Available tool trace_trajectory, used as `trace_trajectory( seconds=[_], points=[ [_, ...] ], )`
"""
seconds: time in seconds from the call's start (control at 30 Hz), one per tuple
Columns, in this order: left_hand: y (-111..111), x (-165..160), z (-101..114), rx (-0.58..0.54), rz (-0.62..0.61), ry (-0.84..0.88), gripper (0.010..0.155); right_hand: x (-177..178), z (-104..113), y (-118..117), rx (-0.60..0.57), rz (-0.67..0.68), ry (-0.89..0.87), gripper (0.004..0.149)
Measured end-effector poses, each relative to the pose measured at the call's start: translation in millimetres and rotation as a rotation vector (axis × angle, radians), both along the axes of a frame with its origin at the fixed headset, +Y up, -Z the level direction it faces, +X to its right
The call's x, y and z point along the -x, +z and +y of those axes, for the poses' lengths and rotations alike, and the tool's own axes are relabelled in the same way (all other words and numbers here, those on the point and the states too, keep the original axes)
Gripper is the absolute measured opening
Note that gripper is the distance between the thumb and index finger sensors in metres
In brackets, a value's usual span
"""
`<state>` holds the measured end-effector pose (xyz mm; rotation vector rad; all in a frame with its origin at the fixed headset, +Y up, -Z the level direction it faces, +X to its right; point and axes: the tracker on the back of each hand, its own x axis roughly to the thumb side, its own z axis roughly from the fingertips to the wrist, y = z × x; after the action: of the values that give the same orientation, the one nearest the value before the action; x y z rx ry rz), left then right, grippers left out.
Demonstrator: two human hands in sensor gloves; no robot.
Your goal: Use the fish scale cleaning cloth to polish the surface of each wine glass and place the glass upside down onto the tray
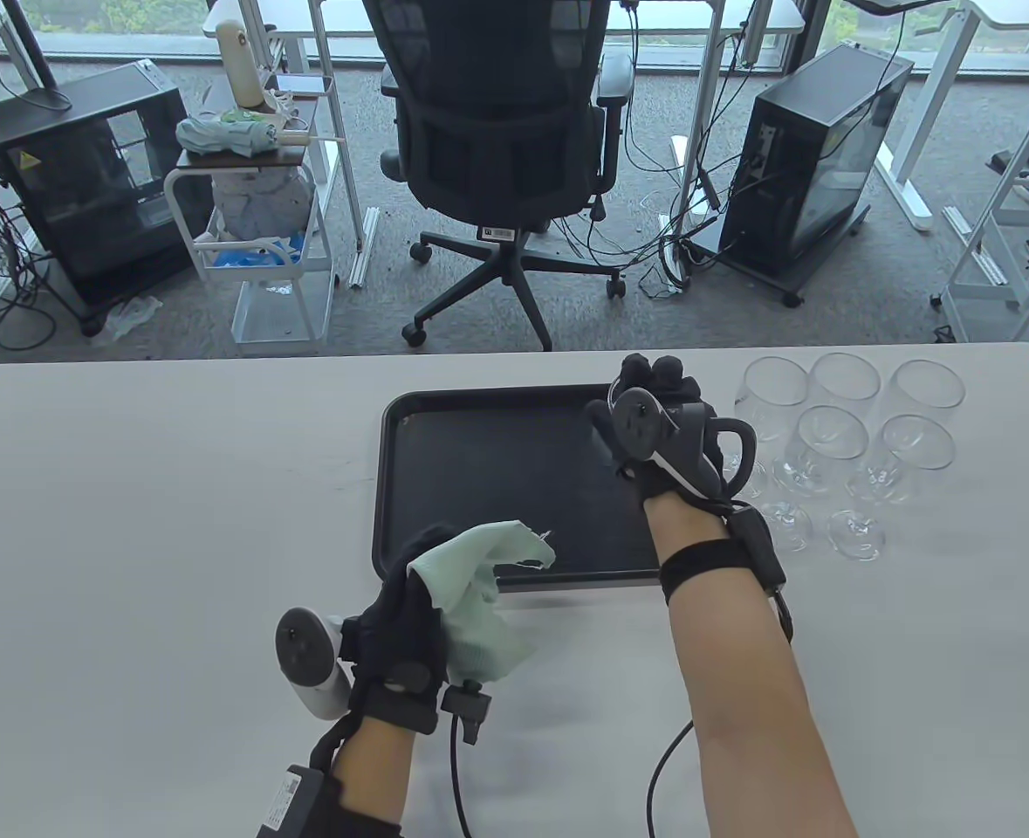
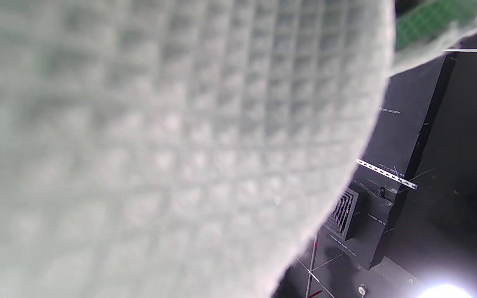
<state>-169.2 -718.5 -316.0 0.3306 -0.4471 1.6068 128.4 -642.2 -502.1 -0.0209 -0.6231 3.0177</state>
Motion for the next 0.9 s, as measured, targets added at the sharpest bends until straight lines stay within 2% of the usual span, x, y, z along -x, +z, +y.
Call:
trace_trajectory(
  seconds=[0.23,0.3,0.37,0.5,0.57,0.73,0.83,0.9],
  points=[
    [-1.8,2.9,0.6,0.007,0.003,0.013,0.055,4.5,-4.4,-24.5,0.036,-0.068,-0.044,0.076],
    [-2.2,4.0,1.0,0.005,0.004,0.016,0.055,7.2,-3.0,-27.5,0.051,-0.075,-0.043,0.076],
    [-2.3,5.0,2.2,0.003,0.000,0.031,0.055,10.1,-5.4,-31.2,0.115,-0.090,-0.021,0.077],
    [-1.9,6.1,3.4,-0.001,0.003,0.035,0.055,5.9,-10.6,-27.7,0.128,-0.080,-0.047,0.085],
    [-2.1,6.3,3.4,0.000,0.003,0.037,0.055,4.4,-8.8,-18.9,0.107,-0.056,-0.042,0.091],
    [-2.1,6.5,2.8,0.007,0.006,0.046,0.055,-4.8,-0.4,24.1,0.058,0.120,-0.184,0.085],
    [-1.7,7.0,2.6,0.012,0.011,0.050,0.055,-21.9,-6.9,59.2,0.074,0.218,-0.338,0.078],
    [-2.0,7.3,2.8,0.014,0.012,0.051,0.055,-39.6,-18.5,84.4,0.131,0.246,-0.412,0.073]
  ],
)
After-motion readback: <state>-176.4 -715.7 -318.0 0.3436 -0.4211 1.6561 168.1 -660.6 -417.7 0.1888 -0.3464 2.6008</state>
